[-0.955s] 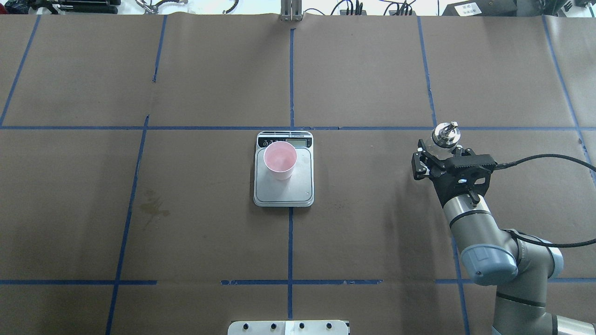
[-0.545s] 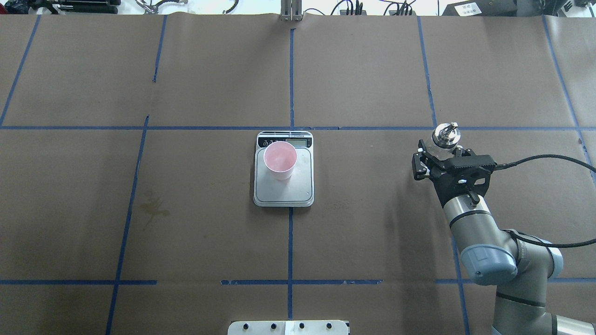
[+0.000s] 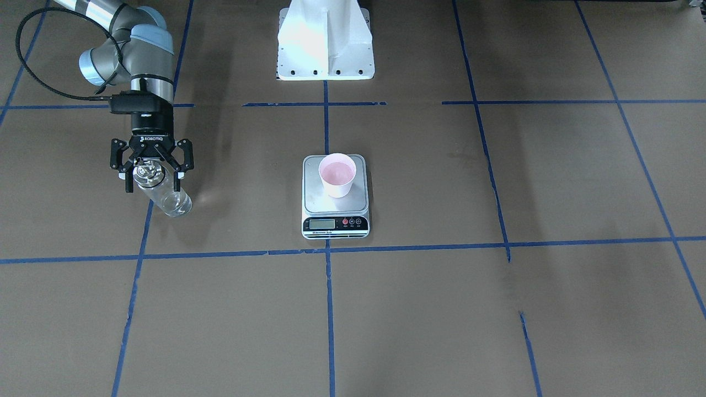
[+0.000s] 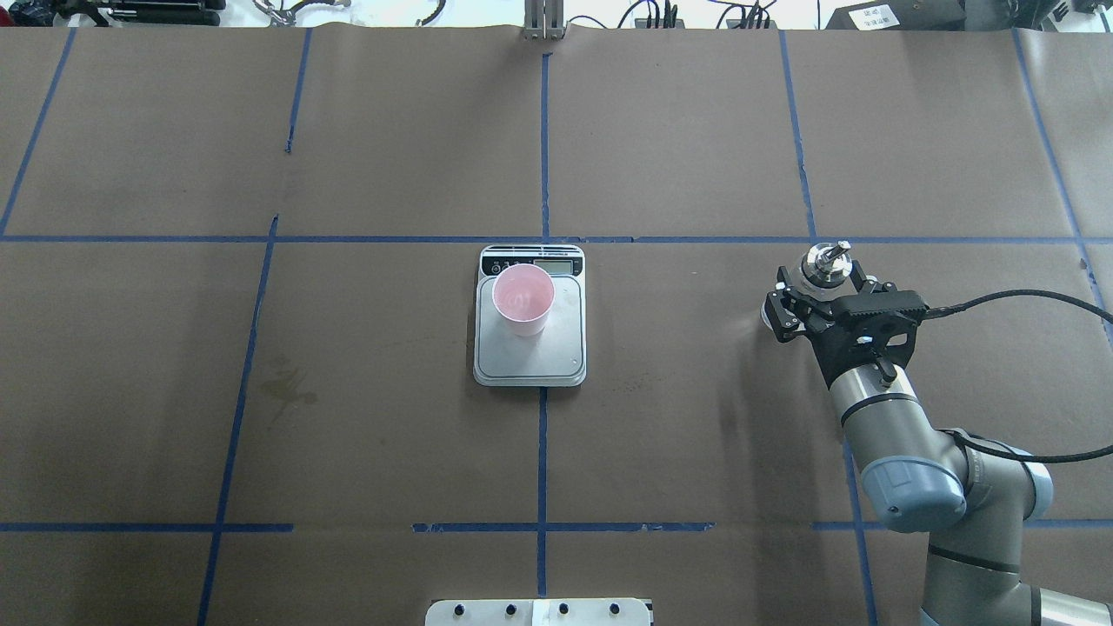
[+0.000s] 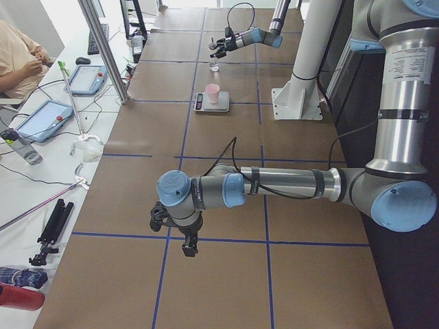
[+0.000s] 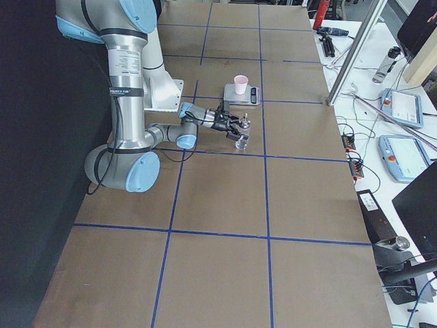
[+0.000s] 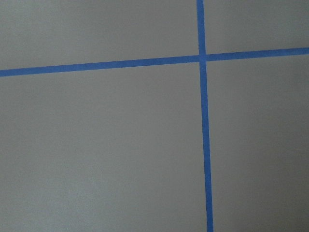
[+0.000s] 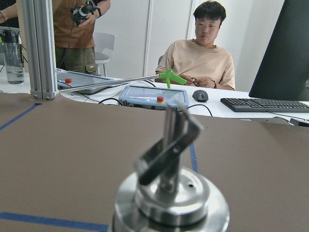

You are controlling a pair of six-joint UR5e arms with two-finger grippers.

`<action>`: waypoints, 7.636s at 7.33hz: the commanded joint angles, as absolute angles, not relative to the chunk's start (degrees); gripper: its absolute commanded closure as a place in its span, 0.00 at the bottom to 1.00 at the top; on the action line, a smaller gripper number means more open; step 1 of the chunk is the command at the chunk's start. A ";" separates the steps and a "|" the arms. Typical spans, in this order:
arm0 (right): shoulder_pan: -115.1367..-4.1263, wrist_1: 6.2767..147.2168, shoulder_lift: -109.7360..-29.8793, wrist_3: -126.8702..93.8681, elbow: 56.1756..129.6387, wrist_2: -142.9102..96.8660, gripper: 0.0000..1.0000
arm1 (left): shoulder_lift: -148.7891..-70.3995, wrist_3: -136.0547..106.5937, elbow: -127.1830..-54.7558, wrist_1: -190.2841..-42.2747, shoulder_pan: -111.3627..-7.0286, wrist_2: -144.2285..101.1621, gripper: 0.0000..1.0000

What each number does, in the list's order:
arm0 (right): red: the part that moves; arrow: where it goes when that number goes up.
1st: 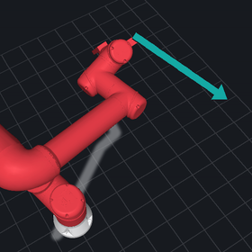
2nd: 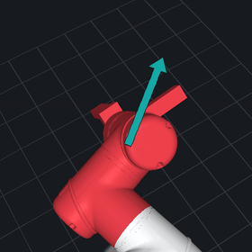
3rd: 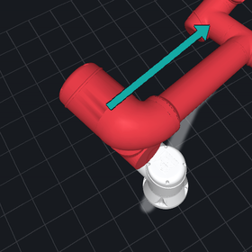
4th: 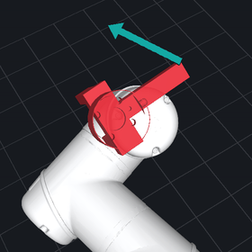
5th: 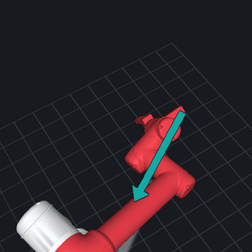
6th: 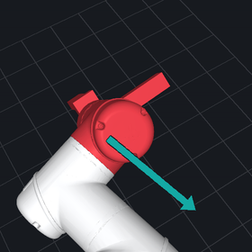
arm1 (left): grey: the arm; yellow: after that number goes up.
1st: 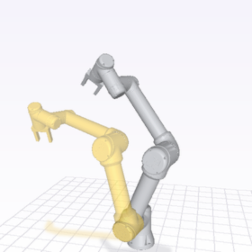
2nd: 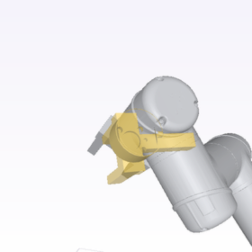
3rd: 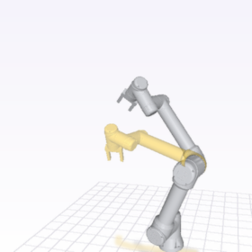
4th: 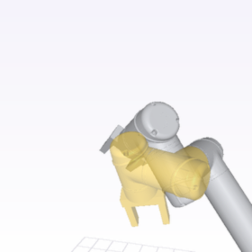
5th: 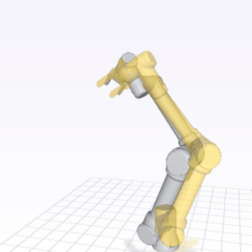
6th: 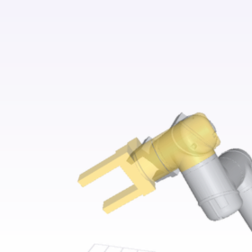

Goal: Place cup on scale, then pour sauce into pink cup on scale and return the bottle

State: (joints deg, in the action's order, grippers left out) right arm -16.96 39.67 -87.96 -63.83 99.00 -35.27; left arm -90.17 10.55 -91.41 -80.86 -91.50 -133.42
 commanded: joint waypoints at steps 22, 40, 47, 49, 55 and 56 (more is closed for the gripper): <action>-9.01 18.46 -104.15 -41.73 98.88 -24.58 0.00 | -89.91 10.81 -91.32 -81.04 -91.49 -133.51 0.00; -89.19 66.21 -89.56 -0.53 88.32 -127.79 0.00 | -89.91 10.90 -91.05 -81.30 -91.49 -133.51 0.00; -89.39 96.15 -94.92 -0.18 95.79 -127.27 0.00 | -90.26 10.72 -91.40 -82.53 -91.49 -133.16 0.00; -89.38 96.33 -94.49 -0.44 96.50 -127.96 0.00 | -91.31 10.55 -91.41 -82.44 -91.41 -132.63 0.00; -89.38 96.24 -94.31 -0.53 96.59 -130.25 0.00 | -91.06 10.72 -90.79 -84.36 -91.23 -130.78 0.00; -89.30 96.24 -94.31 -0.61 96.59 -130.25 0.00 | -90.88 10.64 -91.14 -84.46 -91.23 -130.69 0.00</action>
State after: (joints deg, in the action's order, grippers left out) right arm -89.35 96.24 -94.31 -0.55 96.59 -130.25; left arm -90.99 10.72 -90.96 -83.96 -91.25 -130.77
